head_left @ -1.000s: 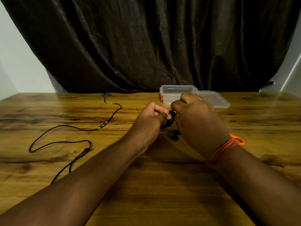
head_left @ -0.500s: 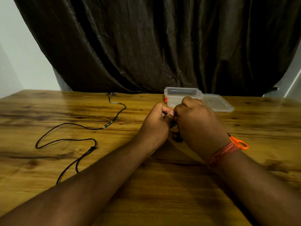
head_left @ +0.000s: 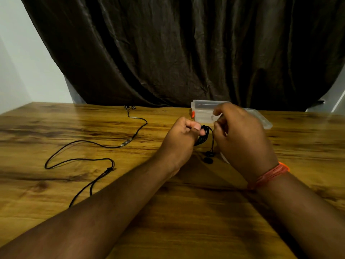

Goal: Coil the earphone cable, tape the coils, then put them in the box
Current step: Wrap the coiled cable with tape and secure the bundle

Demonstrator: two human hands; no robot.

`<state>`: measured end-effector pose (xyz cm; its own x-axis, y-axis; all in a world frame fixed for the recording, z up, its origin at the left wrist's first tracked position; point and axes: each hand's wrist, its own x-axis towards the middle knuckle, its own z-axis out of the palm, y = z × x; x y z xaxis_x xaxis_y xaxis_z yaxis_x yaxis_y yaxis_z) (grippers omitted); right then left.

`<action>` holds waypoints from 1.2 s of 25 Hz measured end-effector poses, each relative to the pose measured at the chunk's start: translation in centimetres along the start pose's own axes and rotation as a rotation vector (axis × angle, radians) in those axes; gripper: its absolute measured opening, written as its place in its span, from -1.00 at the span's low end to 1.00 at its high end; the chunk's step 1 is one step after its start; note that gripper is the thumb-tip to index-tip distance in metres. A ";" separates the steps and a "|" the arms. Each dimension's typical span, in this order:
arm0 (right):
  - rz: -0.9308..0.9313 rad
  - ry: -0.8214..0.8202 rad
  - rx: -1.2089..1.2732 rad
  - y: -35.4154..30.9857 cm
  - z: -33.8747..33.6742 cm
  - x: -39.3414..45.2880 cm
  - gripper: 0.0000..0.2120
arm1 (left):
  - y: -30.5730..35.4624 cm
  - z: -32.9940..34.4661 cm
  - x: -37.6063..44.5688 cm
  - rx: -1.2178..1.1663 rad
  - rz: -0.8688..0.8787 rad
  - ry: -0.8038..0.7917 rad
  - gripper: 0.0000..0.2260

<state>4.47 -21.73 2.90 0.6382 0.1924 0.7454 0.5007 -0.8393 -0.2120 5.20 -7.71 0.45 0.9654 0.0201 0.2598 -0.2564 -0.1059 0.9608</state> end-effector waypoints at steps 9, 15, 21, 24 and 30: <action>-0.150 -0.139 -0.227 -0.3 0.9 -0.4 -0.87 | -0.1 0.3 -0.4 0.078 0.077 -0.043 -0.90; -0.182 -0.246 -0.241 -0.3 1.0 -0.1 -0.78 | -0.4 -0.2 -0.2 0.034 0.038 -0.021 -0.90; -0.197 -0.292 -0.242 -0.7 0.6 0.1 -0.84 | -0.4 -0.3 0.3 -0.095 0.017 -0.030 -0.94; -0.198 -0.274 -0.203 -0.8 0.5 -0.1 -0.86 | -0.6 -0.4 0.7 -0.099 0.005 -0.018 -0.92; -0.152 -0.195 -0.159 -0.6 0.8 -0.3 -0.82 | -0.6 -0.2 0.8 -0.173 -0.002 -0.015 -0.90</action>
<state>4.46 -20.86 2.25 0.6709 0.4037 0.6220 0.5113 -0.8594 0.0062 6.07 -7.41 0.09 0.9663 0.0049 0.2574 -0.2571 0.0667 0.9641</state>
